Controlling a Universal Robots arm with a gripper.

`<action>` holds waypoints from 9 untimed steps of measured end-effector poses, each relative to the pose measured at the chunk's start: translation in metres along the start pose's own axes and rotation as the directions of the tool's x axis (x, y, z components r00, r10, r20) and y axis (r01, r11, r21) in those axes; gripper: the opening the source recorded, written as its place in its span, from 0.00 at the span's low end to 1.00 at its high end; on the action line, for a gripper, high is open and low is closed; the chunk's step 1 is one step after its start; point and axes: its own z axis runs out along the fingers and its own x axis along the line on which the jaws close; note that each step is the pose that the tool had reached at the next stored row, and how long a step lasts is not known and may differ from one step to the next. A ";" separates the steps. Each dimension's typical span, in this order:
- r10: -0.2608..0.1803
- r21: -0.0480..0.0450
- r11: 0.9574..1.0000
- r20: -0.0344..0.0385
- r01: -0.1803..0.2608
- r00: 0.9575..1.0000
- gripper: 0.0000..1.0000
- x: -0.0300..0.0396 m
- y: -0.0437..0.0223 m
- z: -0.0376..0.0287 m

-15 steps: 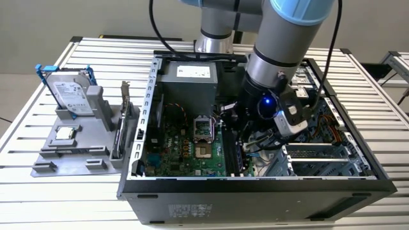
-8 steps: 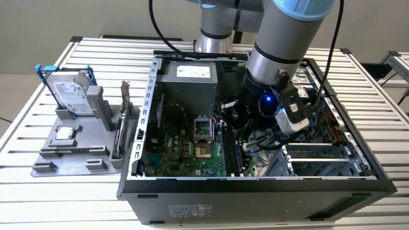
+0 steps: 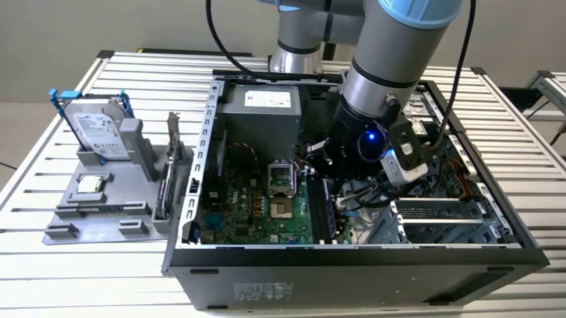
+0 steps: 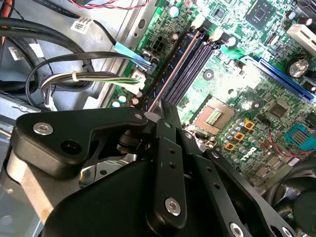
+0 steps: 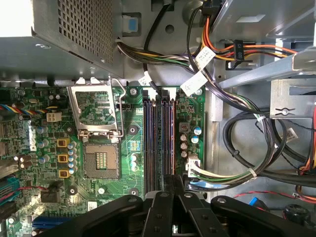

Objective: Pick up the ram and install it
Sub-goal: 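Press down the ram until it locks into place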

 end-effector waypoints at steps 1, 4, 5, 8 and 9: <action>0.000 0.000 1.000 0.000 0.000 1.000 0.00 0.0000 0.0000 -0.0001; 0.000 0.000 1.000 0.000 0.000 1.000 0.00 0.0000 0.0000 -0.0001; 0.000 0.000 1.000 0.000 0.000 1.000 0.00 0.0000 0.0000 -0.0001; 0.000 0.000 1.000 0.000 0.000 1.000 0.00 0.0000 0.0000 -0.0001; 0.000 0.000 1.000 0.000 0.000 1.000 0.00 0.0000 0.0000 -0.0001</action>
